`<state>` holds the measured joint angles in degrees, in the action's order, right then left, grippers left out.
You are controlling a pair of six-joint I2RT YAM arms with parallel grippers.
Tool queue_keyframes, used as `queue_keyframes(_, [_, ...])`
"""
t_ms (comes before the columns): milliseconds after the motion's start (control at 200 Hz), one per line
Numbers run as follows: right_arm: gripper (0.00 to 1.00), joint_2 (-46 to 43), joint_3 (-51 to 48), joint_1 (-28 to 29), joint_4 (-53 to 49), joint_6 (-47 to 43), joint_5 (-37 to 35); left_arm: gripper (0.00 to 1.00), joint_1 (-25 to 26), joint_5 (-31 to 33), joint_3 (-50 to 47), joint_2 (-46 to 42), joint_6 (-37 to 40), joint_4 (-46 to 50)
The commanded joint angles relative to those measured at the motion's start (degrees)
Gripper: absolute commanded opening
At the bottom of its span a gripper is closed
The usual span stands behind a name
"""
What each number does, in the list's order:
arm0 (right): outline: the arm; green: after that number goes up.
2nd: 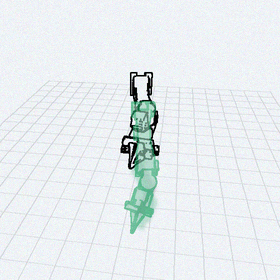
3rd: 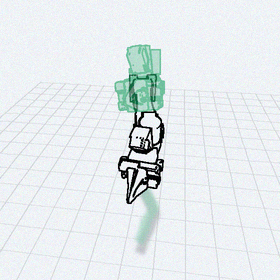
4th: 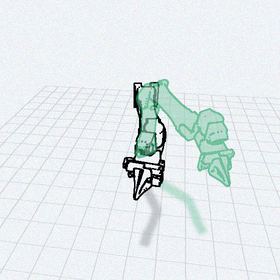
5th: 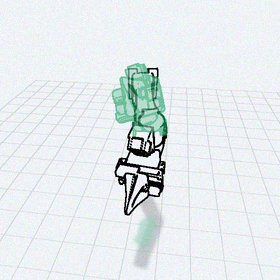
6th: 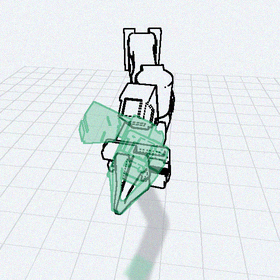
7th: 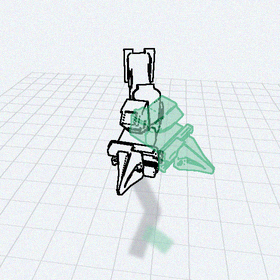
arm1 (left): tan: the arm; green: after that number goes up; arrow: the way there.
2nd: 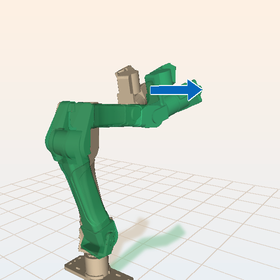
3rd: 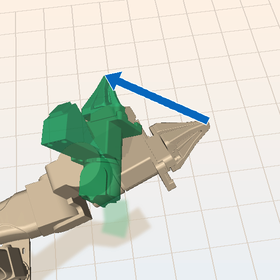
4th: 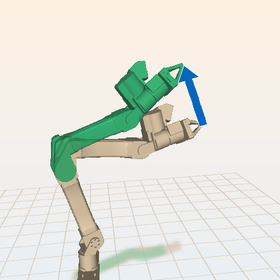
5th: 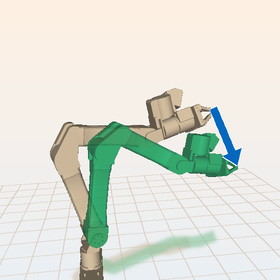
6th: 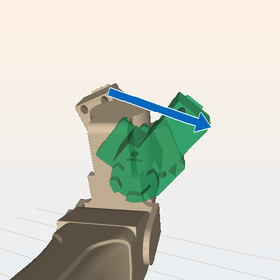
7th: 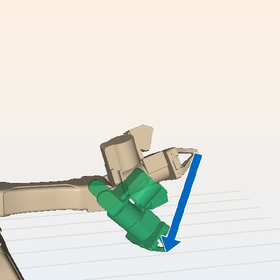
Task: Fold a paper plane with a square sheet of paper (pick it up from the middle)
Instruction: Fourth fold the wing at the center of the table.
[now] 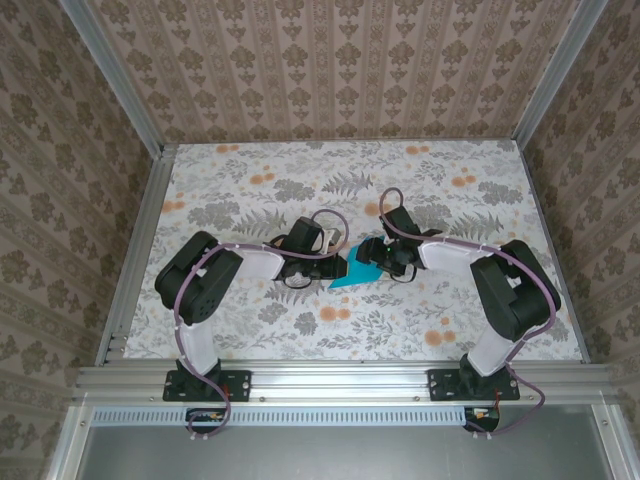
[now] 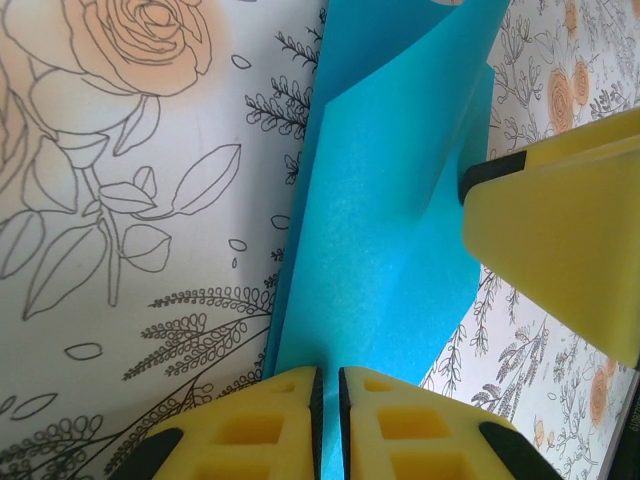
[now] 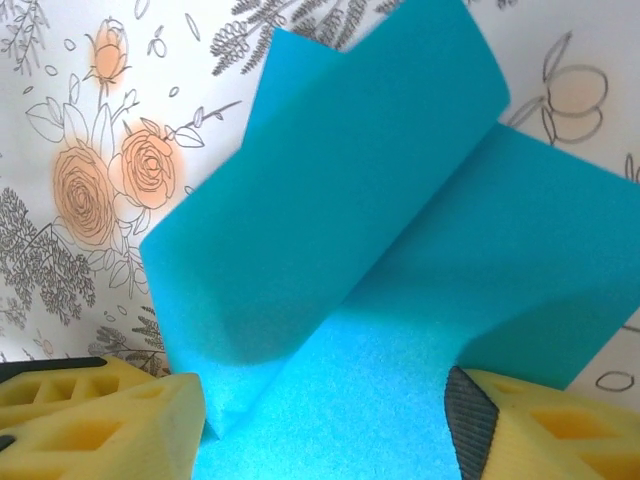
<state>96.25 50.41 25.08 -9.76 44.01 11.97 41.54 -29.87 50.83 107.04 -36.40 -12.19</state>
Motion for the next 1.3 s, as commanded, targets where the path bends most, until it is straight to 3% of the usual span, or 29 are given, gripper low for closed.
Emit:
queue_keyframes(0, [0.70,-0.36,2.34,-0.21,-2.45,-3.50,0.35,0.16,0.03,-1.00,1.20,0.97,1.33,0.94])
queue_keyframes(225, [0.73,1.34,4.59,-0.05,-2.80,-5.18,1.83,0.16,0.02,-1.33,1.43,0.97,1.41,1.19])
queue_keyframes(645, [0.74,6.45,8.15,0.67,-8.14,-6.80,-2.77,0.16,0.10,-1.77,1.82,0.82,1.62,1.53])
queue_keyframes(900, [0.63,8.33,7.70,0.74,-11.48,-7.32,-7.72,0.19,0.12,-1.29,1.45,-2.80,0.51,1.88])
queue_keyframes(1295, [0.49,8.94,5.27,0.68,-10.26,-6.28,-9.23,0.23,-0.36,2.50,-0.71,-7.86,-3.35,0.99])
